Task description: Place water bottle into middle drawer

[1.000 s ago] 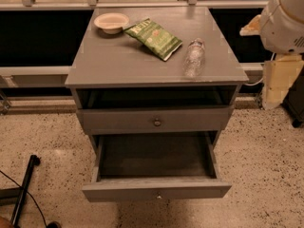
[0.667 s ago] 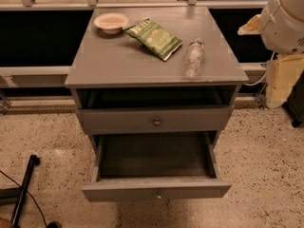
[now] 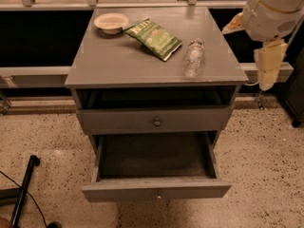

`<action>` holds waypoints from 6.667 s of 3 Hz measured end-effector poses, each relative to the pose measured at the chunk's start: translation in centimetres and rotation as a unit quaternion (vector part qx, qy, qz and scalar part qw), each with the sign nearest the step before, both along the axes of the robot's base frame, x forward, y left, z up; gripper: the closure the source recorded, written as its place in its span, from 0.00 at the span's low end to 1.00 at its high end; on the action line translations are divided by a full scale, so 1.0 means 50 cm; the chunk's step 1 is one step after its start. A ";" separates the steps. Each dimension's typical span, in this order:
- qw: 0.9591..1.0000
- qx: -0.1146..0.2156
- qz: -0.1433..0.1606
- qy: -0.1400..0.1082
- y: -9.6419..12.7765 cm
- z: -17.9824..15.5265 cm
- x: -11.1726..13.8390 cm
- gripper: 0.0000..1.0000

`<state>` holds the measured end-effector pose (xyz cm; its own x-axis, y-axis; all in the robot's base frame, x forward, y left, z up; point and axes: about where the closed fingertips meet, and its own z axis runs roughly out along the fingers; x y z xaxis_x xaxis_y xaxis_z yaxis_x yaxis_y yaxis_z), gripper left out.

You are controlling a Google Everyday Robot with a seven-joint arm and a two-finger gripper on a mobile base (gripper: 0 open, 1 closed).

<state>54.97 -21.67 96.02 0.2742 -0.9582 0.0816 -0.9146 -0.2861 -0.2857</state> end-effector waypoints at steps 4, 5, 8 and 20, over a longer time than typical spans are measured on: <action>0.977 -0.034 0.211 -0.017 0.046 -0.026 0.200 0.00; 0.965 -0.052 0.254 -0.031 0.032 -0.014 0.245 0.00; 0.894 -0.158 0.419 0.002 0.037 -0.113 0.370 0.00; 0.875 0.182 0.408 -0.187 0.135 -0.159 0.097 1.00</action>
Offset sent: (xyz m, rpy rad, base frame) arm 0.1008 0.0376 -0.0277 -0.0926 0.0260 0.8316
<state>59.81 -14.93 88.05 0.8981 -0.4378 0.0411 -0.2724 -0.6273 -0.7296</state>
